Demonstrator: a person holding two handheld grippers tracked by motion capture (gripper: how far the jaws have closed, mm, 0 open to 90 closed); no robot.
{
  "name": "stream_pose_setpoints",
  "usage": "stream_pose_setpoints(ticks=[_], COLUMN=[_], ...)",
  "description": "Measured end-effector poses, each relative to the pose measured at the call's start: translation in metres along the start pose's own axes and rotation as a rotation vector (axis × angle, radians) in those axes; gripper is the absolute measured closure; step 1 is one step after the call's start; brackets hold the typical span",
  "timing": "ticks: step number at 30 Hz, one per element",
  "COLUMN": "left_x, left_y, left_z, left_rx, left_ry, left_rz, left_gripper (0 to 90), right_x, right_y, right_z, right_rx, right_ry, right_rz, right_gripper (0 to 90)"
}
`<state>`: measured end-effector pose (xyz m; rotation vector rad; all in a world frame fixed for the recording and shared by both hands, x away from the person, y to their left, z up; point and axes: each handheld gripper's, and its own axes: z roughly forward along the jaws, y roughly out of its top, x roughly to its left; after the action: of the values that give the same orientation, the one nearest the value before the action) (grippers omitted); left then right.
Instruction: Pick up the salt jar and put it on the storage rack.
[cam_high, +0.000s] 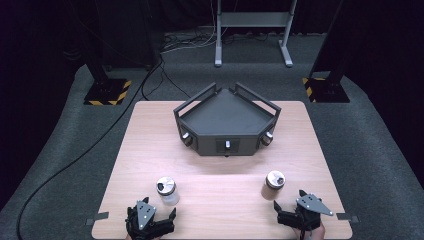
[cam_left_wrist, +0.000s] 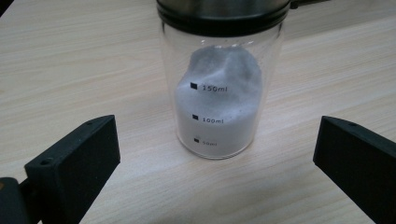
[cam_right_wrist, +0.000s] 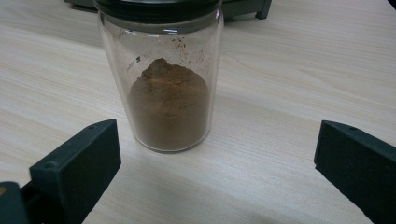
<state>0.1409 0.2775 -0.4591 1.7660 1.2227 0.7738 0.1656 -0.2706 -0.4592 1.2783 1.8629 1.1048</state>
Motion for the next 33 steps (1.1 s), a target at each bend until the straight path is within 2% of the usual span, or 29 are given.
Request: stream_pose_setpoints(ticks=[7, 12, 18, 29, 33], left_x=[-0.005, -0.008, -0.009, -0.009, -0.008], left_y=[0.01, 0.007, 0.007, 0.021, 0.024], left_z=[-0.001, -0.001, 0.003, 0.013, 0.016], left_rx=[0.007, 0.006, 0.02, 0.051, 0.042], left_ry=[0.019, 0.043, 0.045, 0.056, 0.06], left_rz=[0.02, 0.002, 0.008, 0.022, 0.019], left_gripper=[0.1, 0.1, 0.0, 0.0, 0.0], right_x=[0.001, 0.0, 0.003, 0.0, -0.002], right_y=[0.0, -0.002, -0.002, -0.002, -0.002], right_z=[0.0, -0.001, -0.001, -0.001, -0.001], right_rx=[0.0, -0.012, -0.009, -0.012, -0.013], right_ry=[-0.008, -0.005, -0.009, -0.001, 0.007], right_rz=[0.005, 0.007, -0.014, 0.0, 0.007], right_gripper=[0.0, 0.0, 0.0, 0.0, 0.0])
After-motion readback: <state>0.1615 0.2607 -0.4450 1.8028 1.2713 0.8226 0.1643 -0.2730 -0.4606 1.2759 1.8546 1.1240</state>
